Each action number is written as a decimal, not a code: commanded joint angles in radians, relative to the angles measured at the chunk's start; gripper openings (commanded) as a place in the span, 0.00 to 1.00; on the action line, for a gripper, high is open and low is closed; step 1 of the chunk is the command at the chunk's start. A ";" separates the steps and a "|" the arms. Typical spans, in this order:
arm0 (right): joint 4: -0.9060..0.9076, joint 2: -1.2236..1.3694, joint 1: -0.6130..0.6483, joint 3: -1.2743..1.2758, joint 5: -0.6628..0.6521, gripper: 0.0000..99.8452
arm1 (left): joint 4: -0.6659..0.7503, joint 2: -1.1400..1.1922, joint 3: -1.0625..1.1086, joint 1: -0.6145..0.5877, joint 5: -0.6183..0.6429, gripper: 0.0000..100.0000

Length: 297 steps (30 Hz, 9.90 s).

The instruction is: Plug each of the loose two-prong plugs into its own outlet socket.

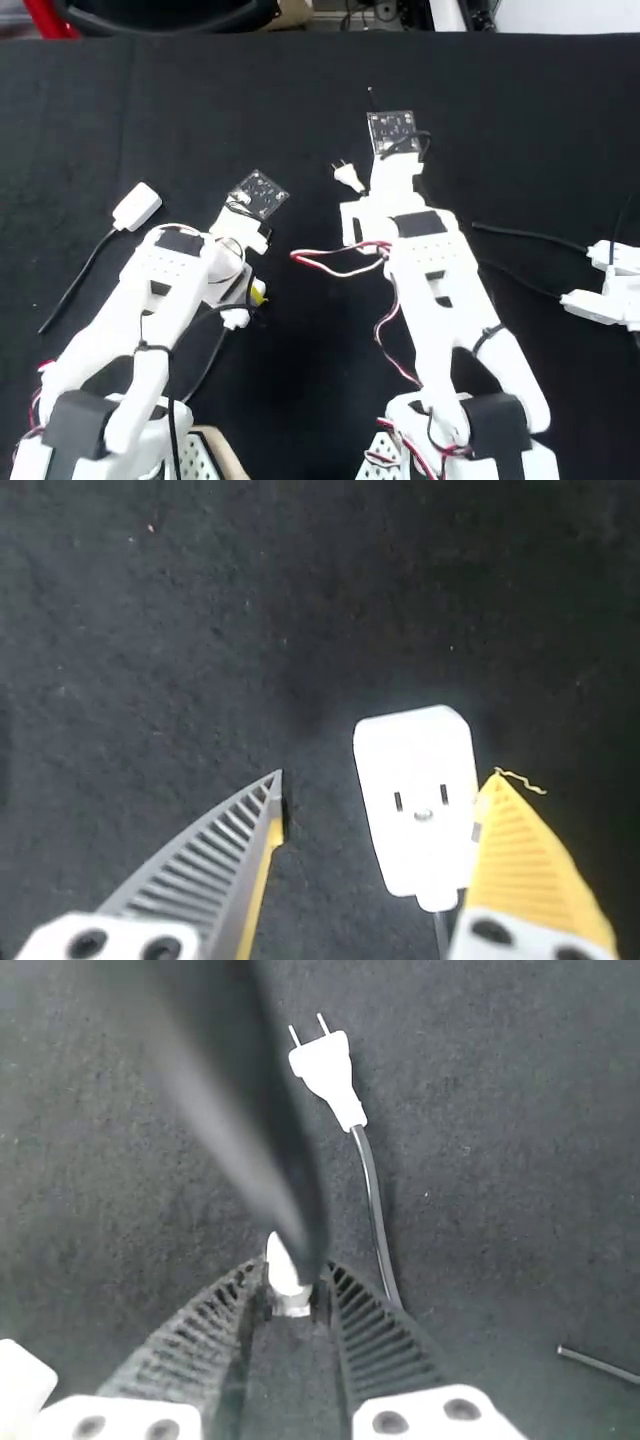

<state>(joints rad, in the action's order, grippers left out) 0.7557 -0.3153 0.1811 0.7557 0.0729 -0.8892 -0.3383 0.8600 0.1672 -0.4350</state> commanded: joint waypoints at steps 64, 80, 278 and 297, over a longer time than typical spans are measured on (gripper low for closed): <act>0.038 0.013 -0.054 -0.091 -0.029 0.01 | -0.178 -0.061 -0.094 -0.002 -0.123 0.25; 0.040 0.013 -0.054 -0.090 -0.029 0.01 | -0.255 -0.276 0.156 0.071 -0.519 0.25; -0.121 -0.450 0.368 0.443 0.034 0.01 | -0.238 -1.482 0.802 -0.483 -0.115 0.13; -0.180 -0.255 0.377 0.400 0.034 0.01 | -0.236 -1.482 0.802 -0.483 -0.115 0.13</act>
<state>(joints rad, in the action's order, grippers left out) 0.5869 -0.5792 0.5616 1.2037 0.1005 -1.1469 -1.8113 1.6686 -0.3069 -0.5562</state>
